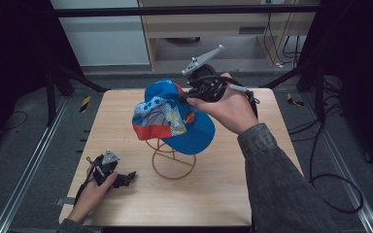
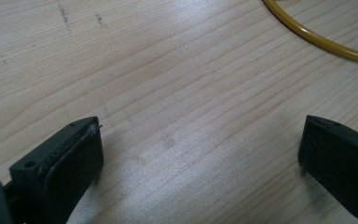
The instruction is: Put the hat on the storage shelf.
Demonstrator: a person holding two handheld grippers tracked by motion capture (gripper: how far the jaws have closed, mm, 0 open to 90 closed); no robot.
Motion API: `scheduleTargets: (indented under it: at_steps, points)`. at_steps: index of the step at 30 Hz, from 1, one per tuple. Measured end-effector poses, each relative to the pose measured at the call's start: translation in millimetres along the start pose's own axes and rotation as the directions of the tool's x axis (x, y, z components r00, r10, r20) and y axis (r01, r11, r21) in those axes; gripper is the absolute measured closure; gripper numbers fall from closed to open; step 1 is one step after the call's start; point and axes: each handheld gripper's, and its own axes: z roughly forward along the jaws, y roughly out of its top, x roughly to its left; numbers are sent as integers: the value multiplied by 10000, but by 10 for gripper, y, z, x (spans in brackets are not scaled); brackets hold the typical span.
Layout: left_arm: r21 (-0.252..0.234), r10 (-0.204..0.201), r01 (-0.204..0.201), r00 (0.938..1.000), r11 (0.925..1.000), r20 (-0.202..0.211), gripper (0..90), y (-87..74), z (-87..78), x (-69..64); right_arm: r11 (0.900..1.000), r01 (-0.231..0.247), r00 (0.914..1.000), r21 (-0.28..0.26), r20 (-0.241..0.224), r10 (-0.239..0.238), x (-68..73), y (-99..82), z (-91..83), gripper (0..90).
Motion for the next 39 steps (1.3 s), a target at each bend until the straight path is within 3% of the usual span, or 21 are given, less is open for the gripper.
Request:
scheduleTargets:
  at_steps: [23, 39]
  points:
    - [-3, -3, 3, 10000, 10000, 2, 0, 0, 0, 0, 9976, 124, 9988, 683, -485, -91, 79, 4, 381, 900]
    - [1, -3, 3, 10000, 10000, 3, 0, 0, 0, 0, 9949, 157, 9993, 992, -368, -121, 93, 3, 495, 900]
